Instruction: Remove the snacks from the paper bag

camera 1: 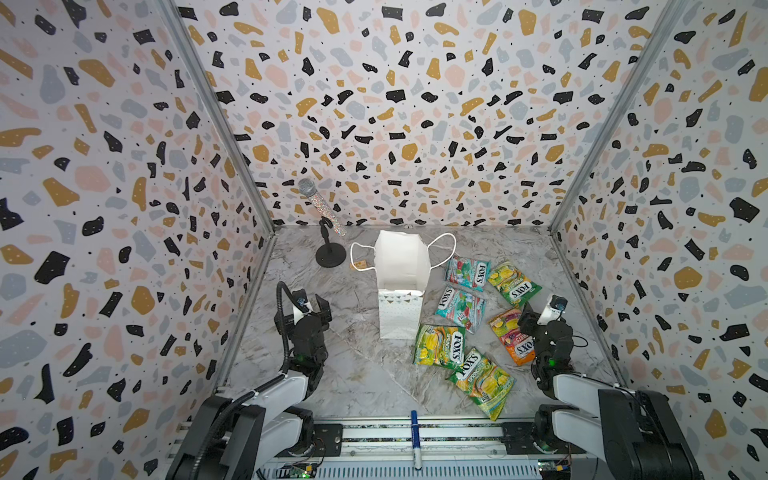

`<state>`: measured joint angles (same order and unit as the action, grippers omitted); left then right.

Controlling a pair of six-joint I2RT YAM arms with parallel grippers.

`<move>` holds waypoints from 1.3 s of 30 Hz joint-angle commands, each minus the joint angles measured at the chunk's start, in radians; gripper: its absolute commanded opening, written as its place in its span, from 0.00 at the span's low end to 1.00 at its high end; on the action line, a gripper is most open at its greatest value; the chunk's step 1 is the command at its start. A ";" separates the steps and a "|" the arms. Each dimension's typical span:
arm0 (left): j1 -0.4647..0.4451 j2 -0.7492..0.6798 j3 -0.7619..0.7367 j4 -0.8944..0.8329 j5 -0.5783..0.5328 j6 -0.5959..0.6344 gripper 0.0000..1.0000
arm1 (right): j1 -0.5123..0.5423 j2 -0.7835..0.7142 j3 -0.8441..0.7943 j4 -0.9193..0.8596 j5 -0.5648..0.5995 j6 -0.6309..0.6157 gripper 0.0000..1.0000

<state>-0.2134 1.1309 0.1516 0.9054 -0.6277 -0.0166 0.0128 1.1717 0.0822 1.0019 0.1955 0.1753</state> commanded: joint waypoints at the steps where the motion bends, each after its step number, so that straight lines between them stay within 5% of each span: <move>1: 0.017 0.031 -0.023 0.193 0.095 0.043 1.00 | 0.036 0.036 -0.013 0.217 -0.050 -0.111 0.71; 8: 0.055 0.126 -0.064 0.348 0.158 0.040 1.00 | 0.086 0.188 -0.049 0.495 -0.068 -0.186 0.72; 20: 0.064 0.296 -0.044 0.461 0.183 0.047 1.00 | 0.085 0.286 -0.016 0.515 -0.055 -0.172 0.75; 24: 0.076 0.283 0.005 0.342 0.172 0.018 1.00 | 0.085 0.334 0.035 0.462 -0.064 -0.182 0.78; 27: 0.089 0.286 0.016 0.323 0.159 0.001 1.00 | 0.085 0.347 0.083 0.387 0.007 -0.156 0.99; 39: 0.089 0.282 0.011 0.329 0.154 0.000 1.00 | 0.086 0.340 0.083 0.379 0.010 -0.154 0.99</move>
<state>-0.1299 1.4197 0.1505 1.1950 -0.4576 -0.0090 0.0959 1.5158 0.1528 1.3865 0.1913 0.0135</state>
